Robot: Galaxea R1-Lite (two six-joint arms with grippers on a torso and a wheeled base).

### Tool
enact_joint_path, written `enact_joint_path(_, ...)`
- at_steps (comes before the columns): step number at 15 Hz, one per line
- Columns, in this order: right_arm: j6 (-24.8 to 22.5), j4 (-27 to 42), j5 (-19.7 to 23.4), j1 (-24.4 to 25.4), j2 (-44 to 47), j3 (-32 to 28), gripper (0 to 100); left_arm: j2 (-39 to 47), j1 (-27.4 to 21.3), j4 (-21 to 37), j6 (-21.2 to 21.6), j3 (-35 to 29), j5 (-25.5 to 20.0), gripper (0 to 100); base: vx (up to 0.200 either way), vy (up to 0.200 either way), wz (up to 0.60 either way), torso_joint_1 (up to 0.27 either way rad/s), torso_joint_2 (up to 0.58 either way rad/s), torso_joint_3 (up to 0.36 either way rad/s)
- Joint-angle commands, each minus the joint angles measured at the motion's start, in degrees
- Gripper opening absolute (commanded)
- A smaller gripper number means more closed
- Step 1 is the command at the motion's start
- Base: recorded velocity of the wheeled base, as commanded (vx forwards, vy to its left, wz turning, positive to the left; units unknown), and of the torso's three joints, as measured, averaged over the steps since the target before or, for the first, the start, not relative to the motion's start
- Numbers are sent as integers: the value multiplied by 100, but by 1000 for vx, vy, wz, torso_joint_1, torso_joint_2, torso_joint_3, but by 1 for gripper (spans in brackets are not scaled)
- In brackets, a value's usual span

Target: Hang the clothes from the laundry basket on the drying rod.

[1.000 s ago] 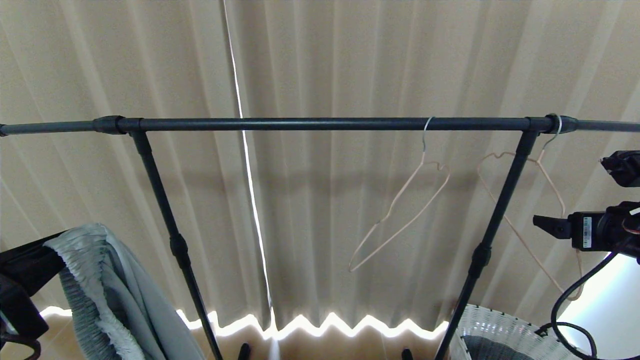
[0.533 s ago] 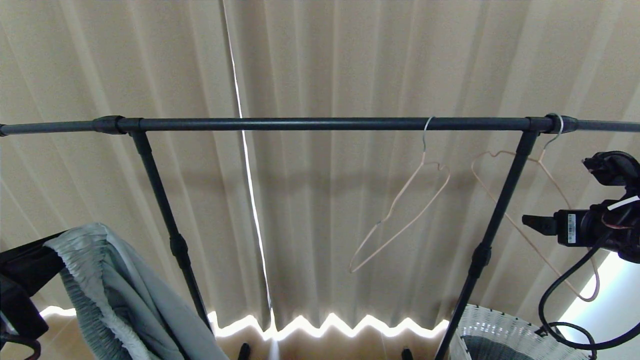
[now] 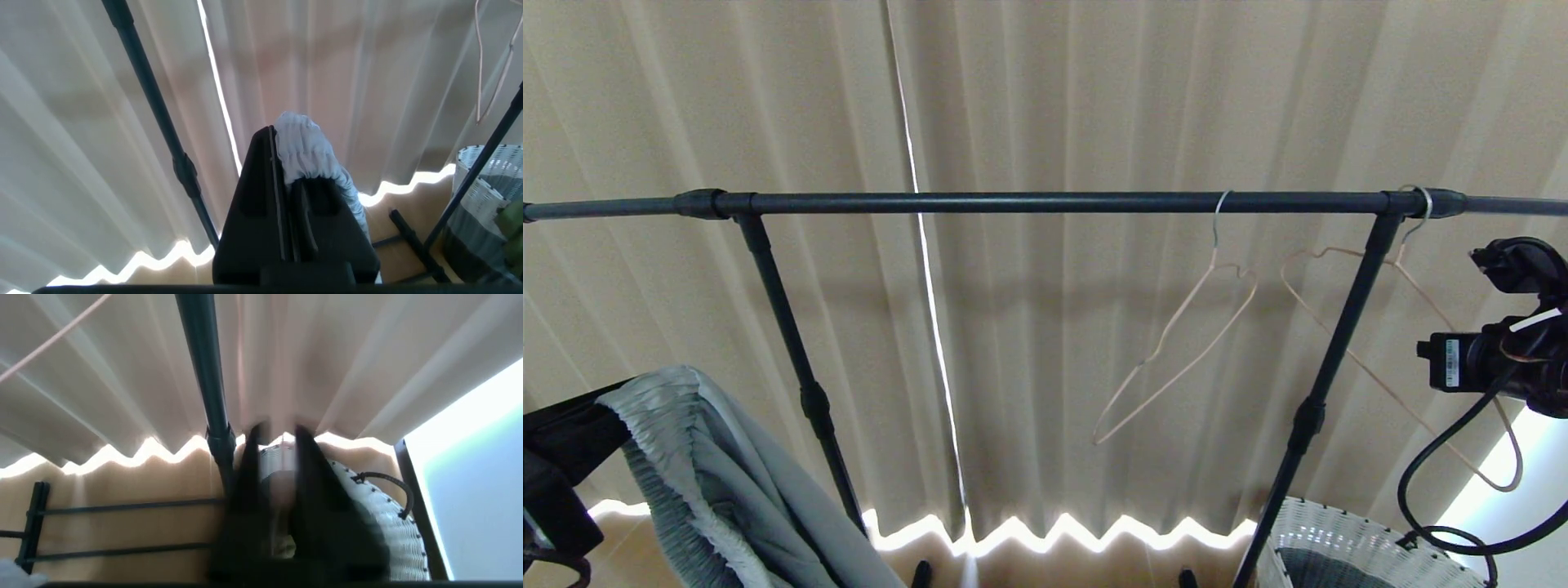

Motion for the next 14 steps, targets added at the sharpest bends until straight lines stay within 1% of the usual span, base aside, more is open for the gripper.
enact_joint_path(1,-3,-2,-1,-1,-3,-21,0,-3,3,-1,-1,22,1,0,0,0,0,0,0,0)
enact_joint_path(6,6,-72,-1,-1,-109,-30,0,-3,3,-1,-1,13,1,0,0,0,0,0,0,0)
enact_joint_path(12,-3,130,-1,-1,-812,58,0,-12,3,-1,8,22,1,0,0,0,0,0,0,0)
enact_joint_path(14,-3,279,-1,-1,-996,102,0,-12,3,-9,166,31,1,0,0,0,0,0,0,0)
